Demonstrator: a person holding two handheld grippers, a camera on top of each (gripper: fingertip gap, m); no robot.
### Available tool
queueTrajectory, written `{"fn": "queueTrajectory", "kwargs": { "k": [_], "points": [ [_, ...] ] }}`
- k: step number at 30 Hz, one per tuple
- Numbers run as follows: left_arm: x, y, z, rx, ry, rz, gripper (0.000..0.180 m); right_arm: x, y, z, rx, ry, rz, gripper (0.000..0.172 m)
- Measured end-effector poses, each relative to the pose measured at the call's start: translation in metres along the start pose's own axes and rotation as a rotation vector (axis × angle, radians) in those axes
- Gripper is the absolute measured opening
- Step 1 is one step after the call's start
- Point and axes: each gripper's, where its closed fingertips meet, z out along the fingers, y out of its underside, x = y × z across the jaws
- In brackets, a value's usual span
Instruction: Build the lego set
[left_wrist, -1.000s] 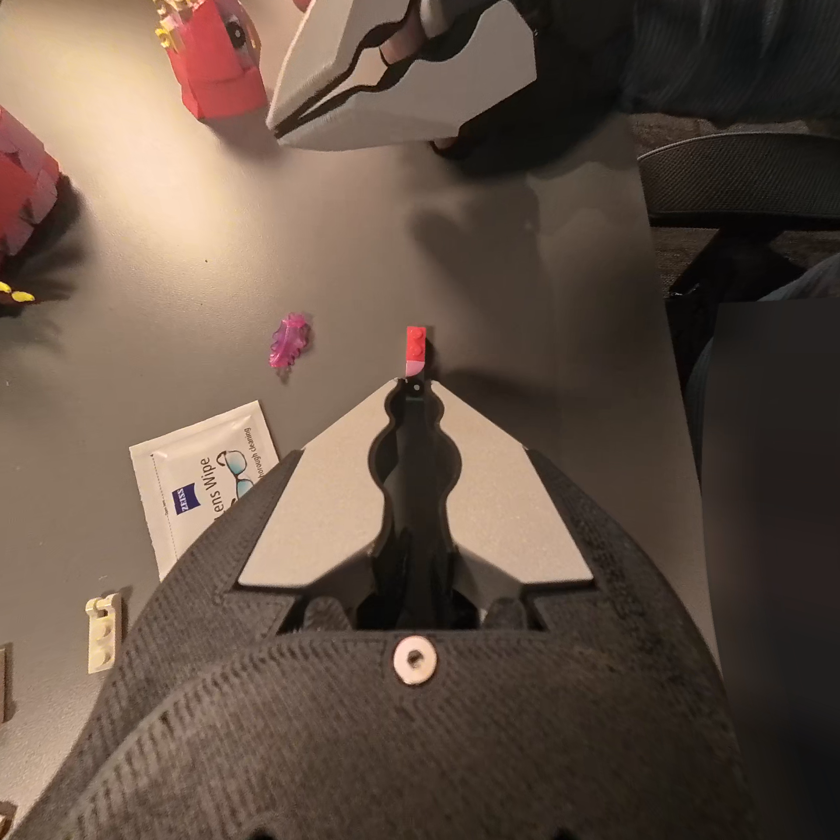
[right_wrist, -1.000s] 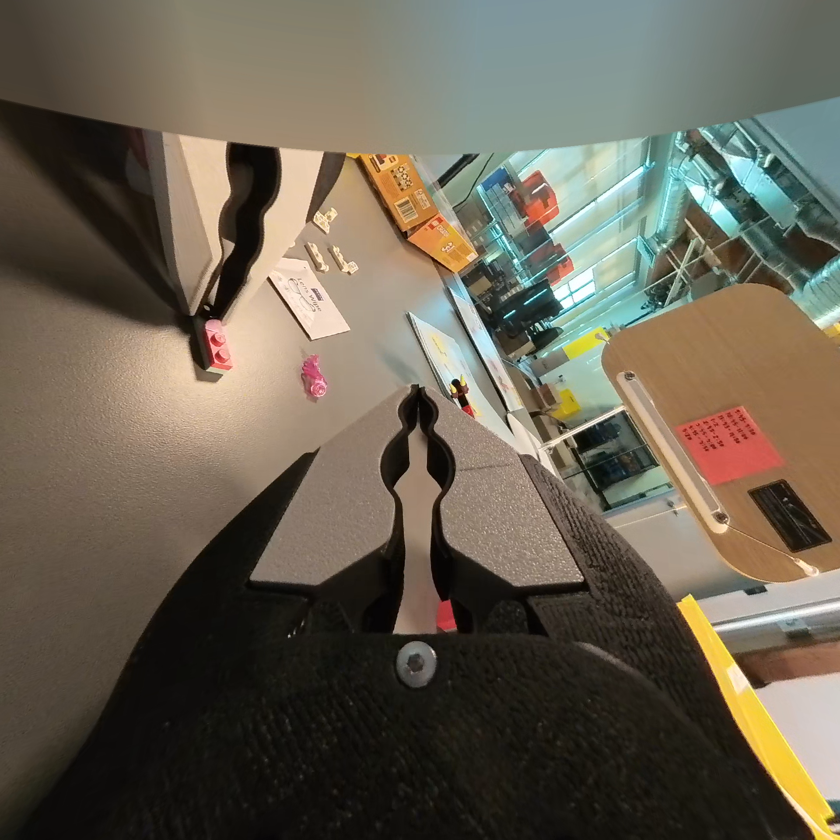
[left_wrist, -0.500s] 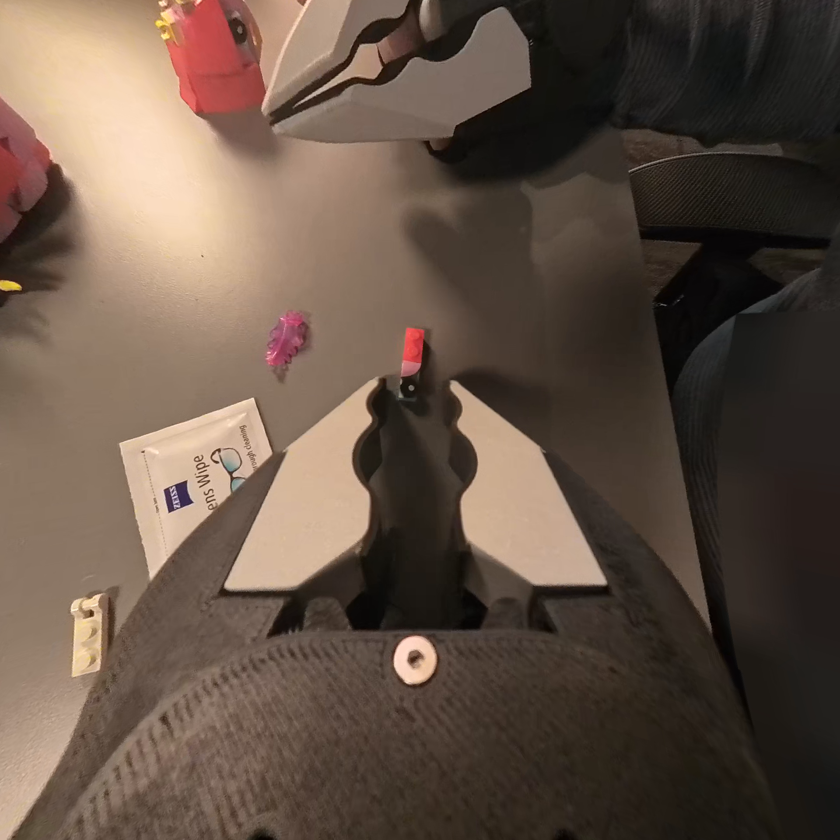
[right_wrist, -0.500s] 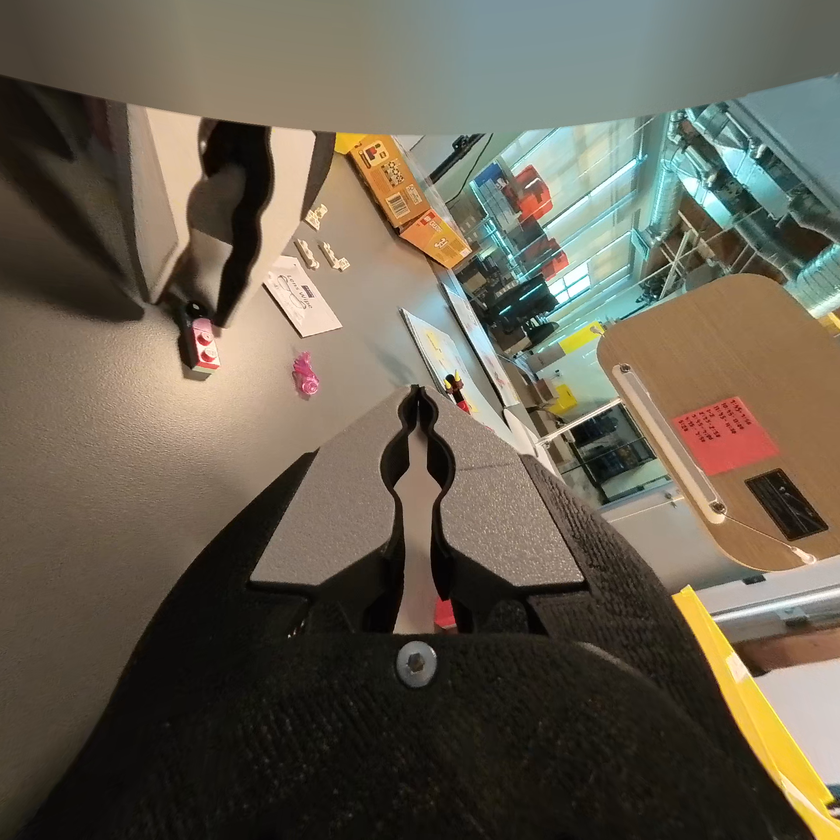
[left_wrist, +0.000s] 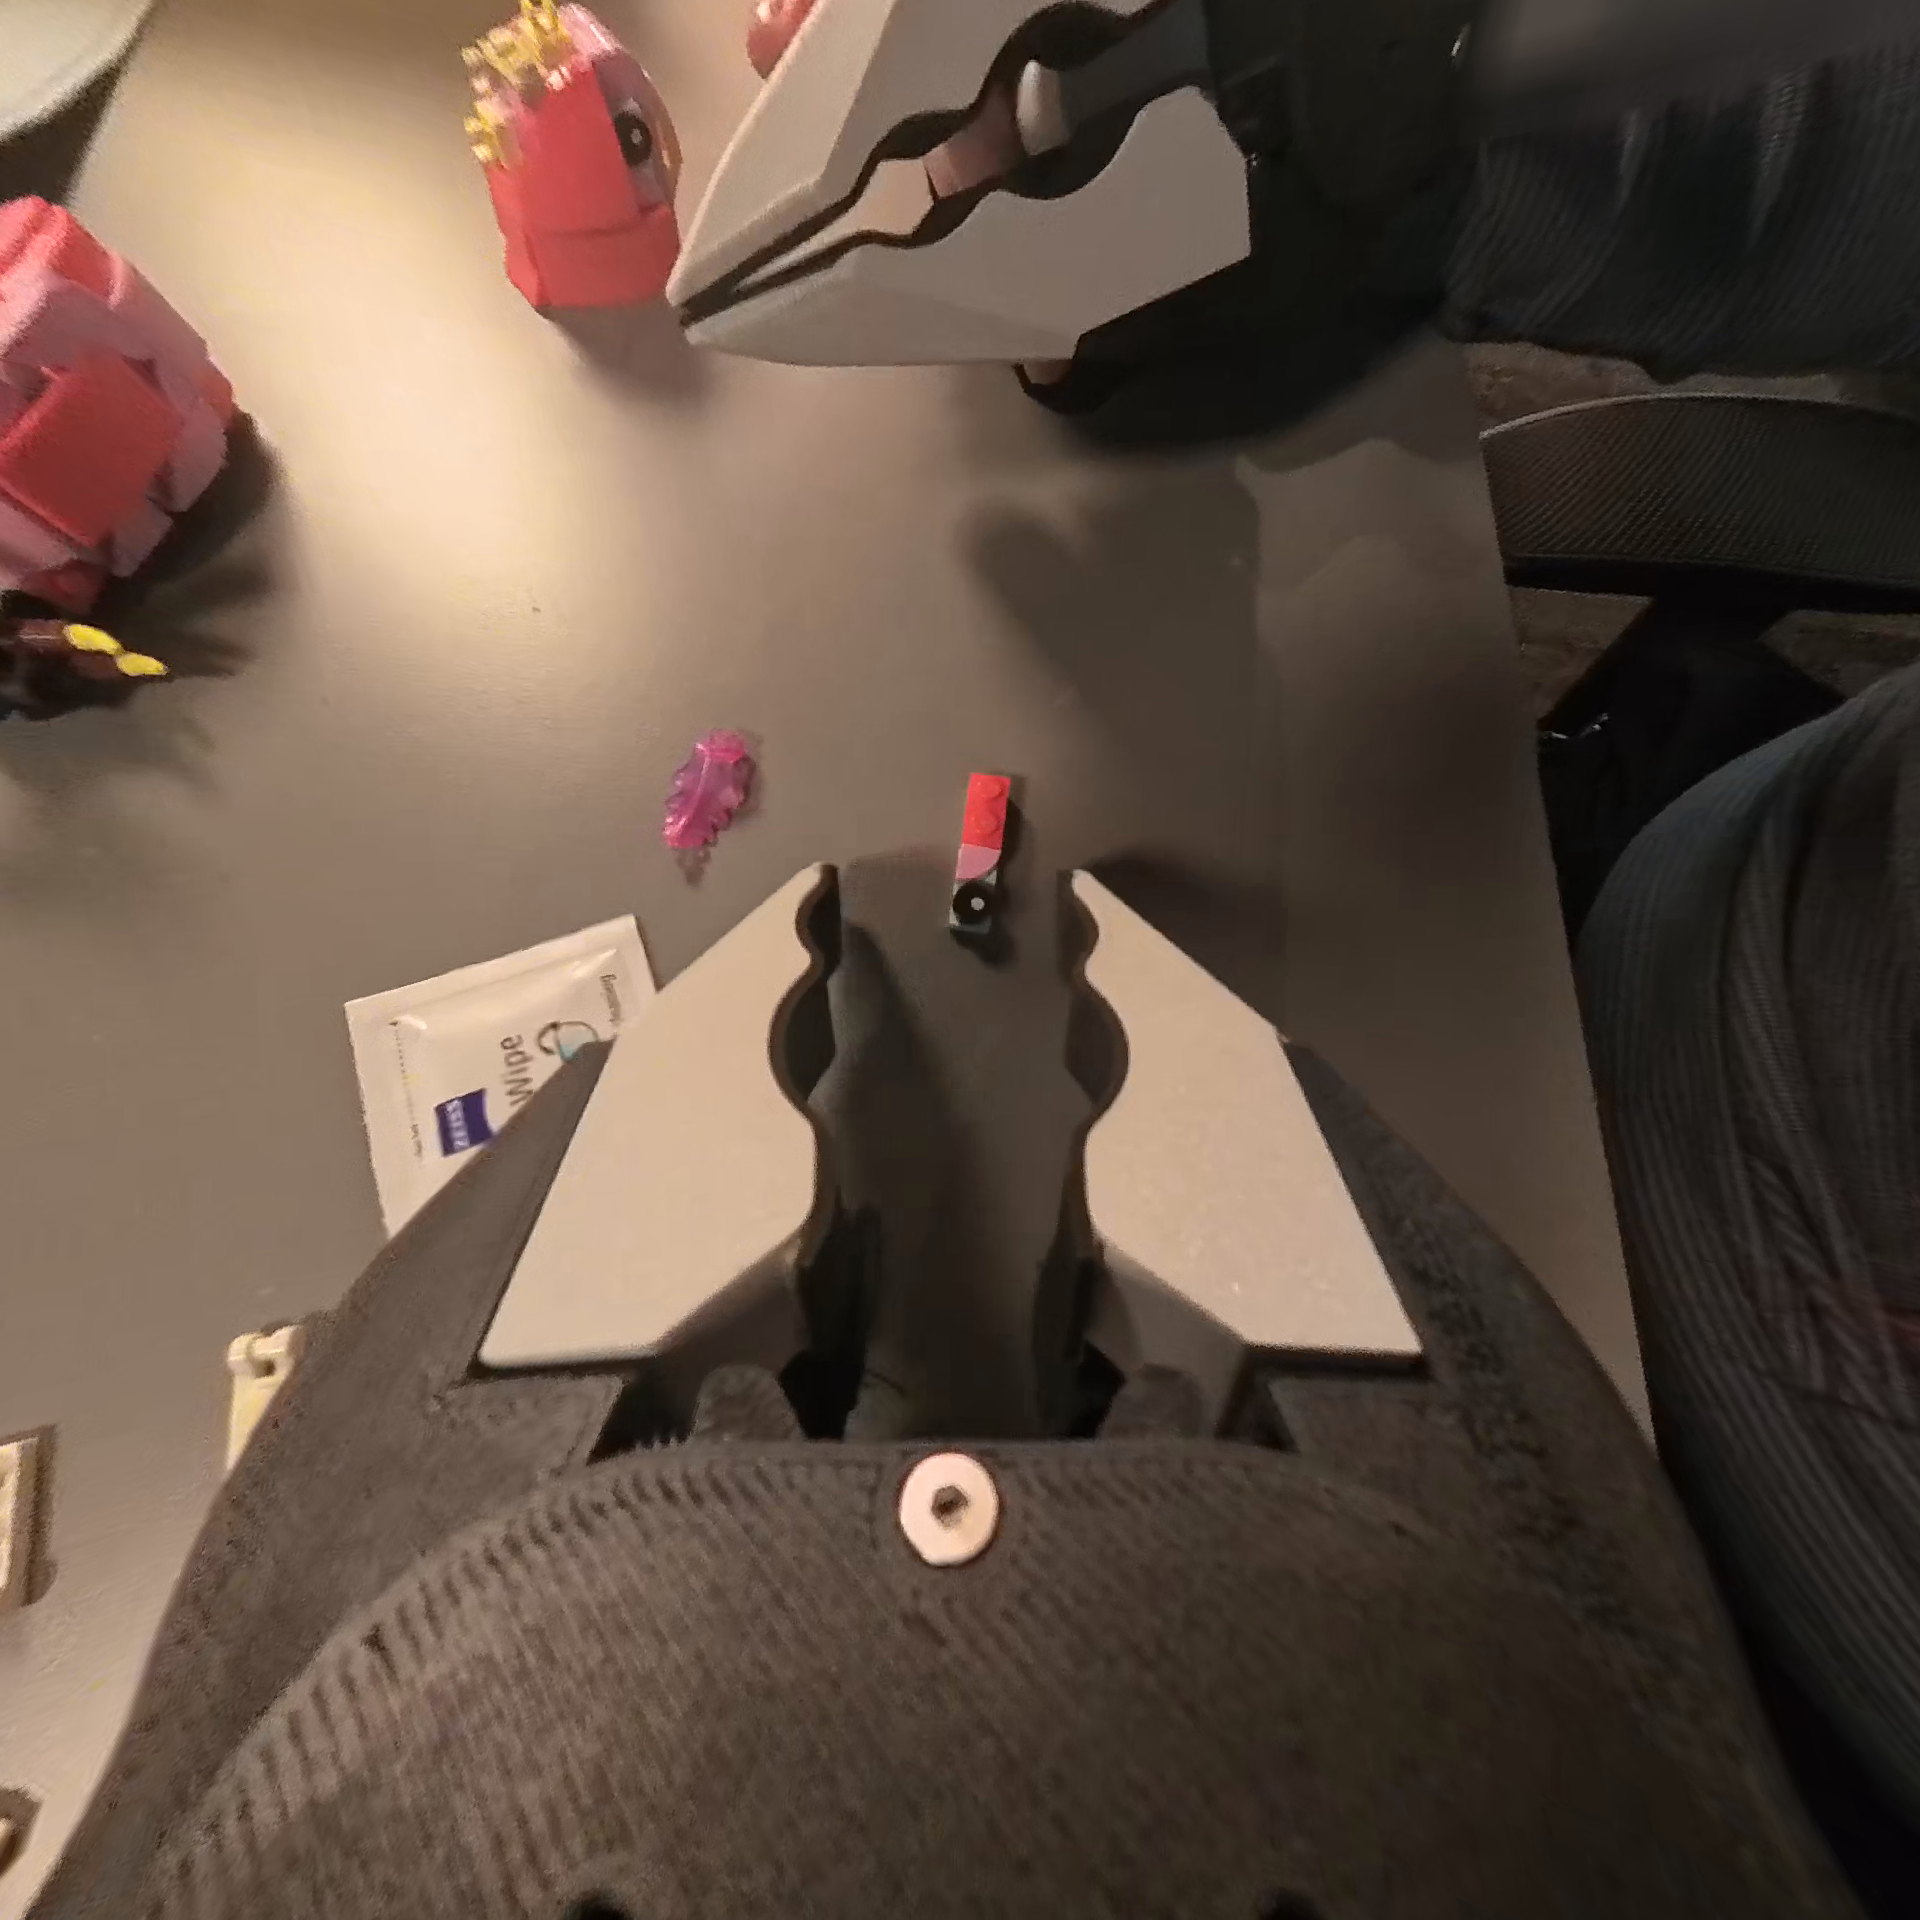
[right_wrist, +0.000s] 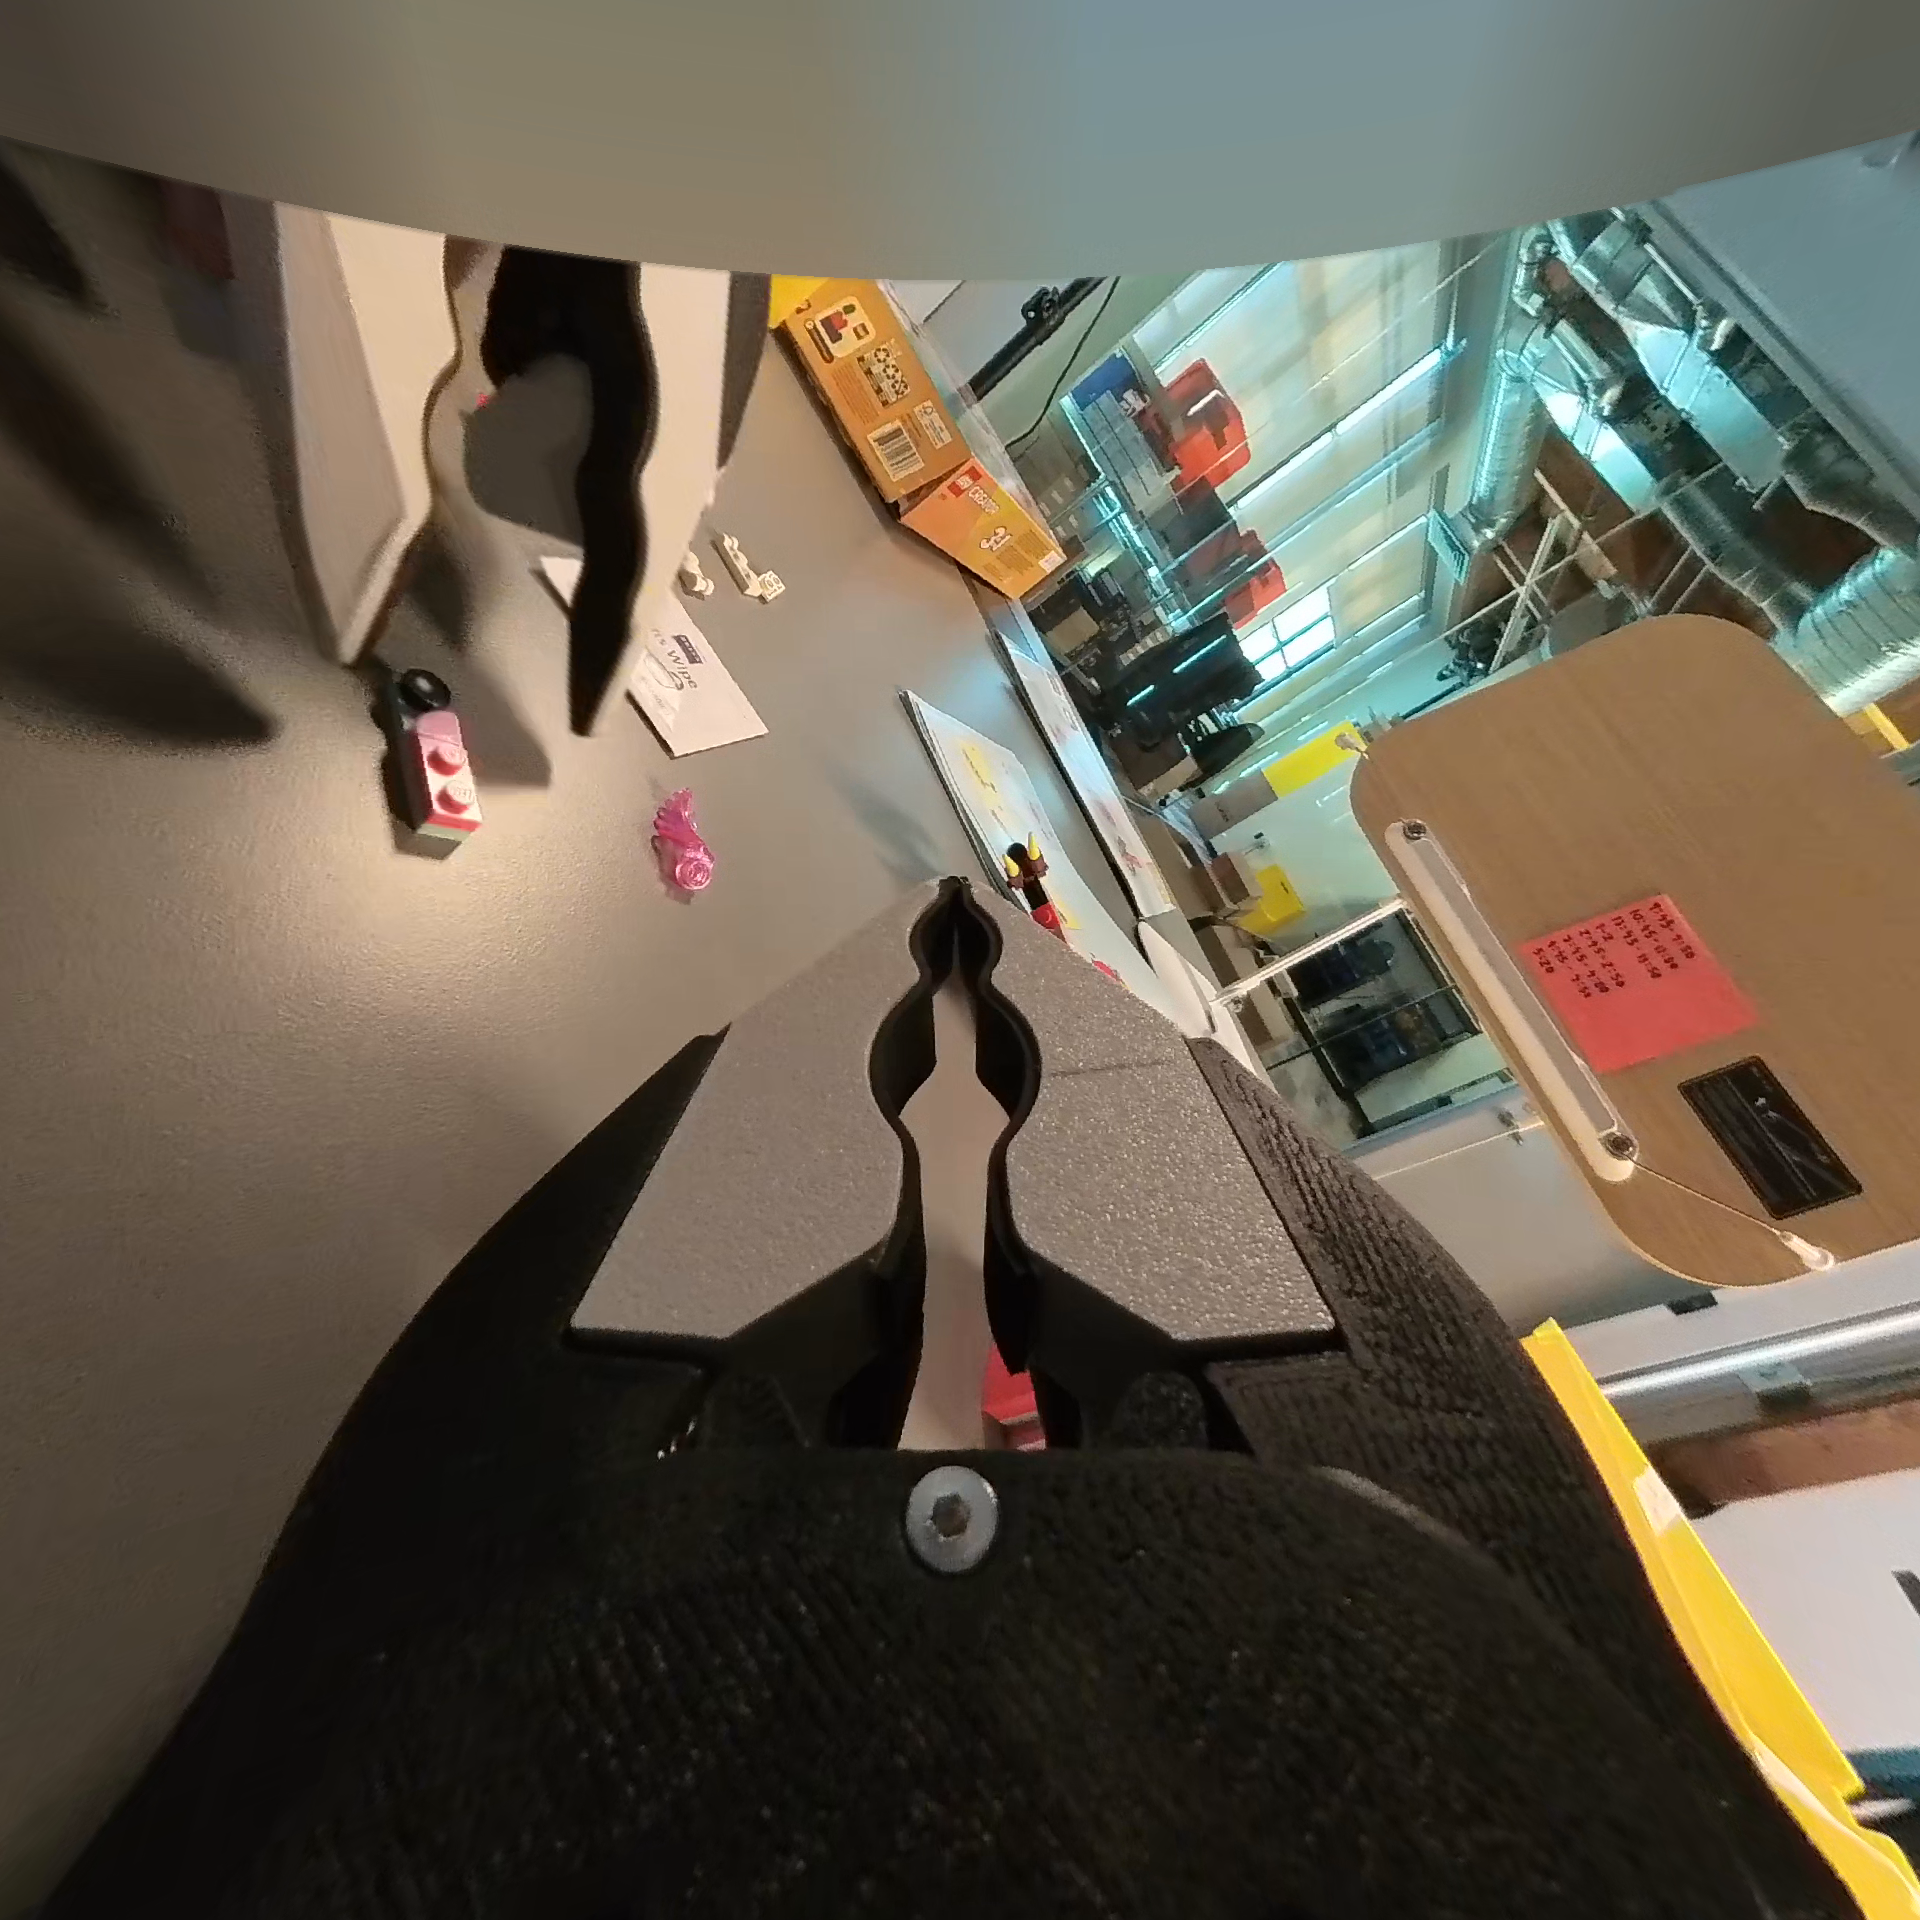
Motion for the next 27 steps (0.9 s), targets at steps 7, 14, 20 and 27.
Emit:
{"fn": "queueTrajectory", "kwargs": {
  "k": [7, 14, 20, 27],
  "points": [
    [-0.010, -0.029, -0.017, 0.182, -0.089, 0.038, 0.049, 0.005, 0.001, -0.002, 0.001, 0.019, 0.012, 0.000],
    [-0.018, -0.053, -0.070, 0.319, -0.292, 0.141, 0.049, 0.015, 0.008, -0.003, -0.018, 0.058, 0.062, 0.000],
    [-0.038, -0.040, -0.211, 0.429, -0.617, -0.106, 0.043, 0.023, 0.009, -0.005, -0.018, 0.101, 0.071, 0.000],
    [-0.094, 0.050, -0.373, 0.332, -0.963, -0.574, 0.043, 0.026, 0.012, -0.005, -0.028, 0.105, 0.102, 0.000]
  ]
}}
